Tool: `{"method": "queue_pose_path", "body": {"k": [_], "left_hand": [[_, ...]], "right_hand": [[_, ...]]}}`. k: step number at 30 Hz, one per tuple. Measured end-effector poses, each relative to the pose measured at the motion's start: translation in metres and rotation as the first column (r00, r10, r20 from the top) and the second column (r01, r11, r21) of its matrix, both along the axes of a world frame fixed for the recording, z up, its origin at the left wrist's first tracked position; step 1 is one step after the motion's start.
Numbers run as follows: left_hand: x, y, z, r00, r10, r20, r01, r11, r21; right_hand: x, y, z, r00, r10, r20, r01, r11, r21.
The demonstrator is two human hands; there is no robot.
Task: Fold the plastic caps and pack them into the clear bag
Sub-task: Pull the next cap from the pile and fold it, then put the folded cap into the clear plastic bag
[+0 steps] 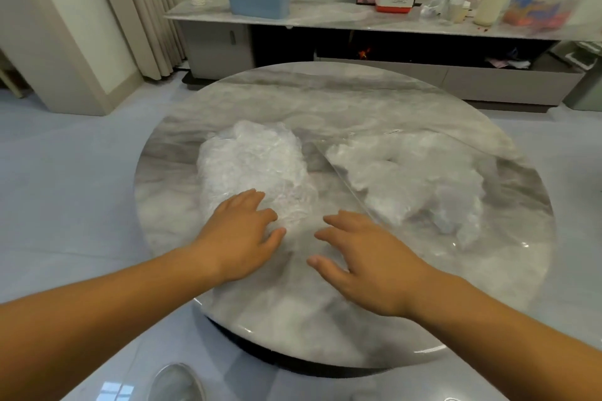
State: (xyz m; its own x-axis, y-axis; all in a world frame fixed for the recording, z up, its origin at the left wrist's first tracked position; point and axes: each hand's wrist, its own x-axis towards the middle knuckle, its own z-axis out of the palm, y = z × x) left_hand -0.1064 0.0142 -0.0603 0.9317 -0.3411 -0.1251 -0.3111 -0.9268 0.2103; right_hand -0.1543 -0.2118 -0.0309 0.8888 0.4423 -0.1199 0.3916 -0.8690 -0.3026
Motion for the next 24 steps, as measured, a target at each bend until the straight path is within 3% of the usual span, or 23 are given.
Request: {"method": "queue_pose_path", "body": {"k": [5, 14, 24], "left_hand": [[-0.017, 0.027, -0.008, 0.995, -0.082, 0.051, 0.084, 0.996, -0.032], [-0.013, 0.033, -0.017, 0.981, -0.192, 0.031, 0.191, 0.981, 0.012], [-0.025, 0.025, -0.001, 0.973, -0.195, 0.125, 0.21, 0.971, -0.117]], "right_hand": [[0.004, 0.011, -0.017, 0.981, -0.087, -0.172, 0.063, 0.988, -0.138], [0.023, -0.009, -0.04, 0.976, -0.209, -0.061, 0.2, 0.971, -0.128], [0.002, -0.003, -0.024, 0.999, 0.029, 0.045, -0.033, 0.996, 0.081]]}}
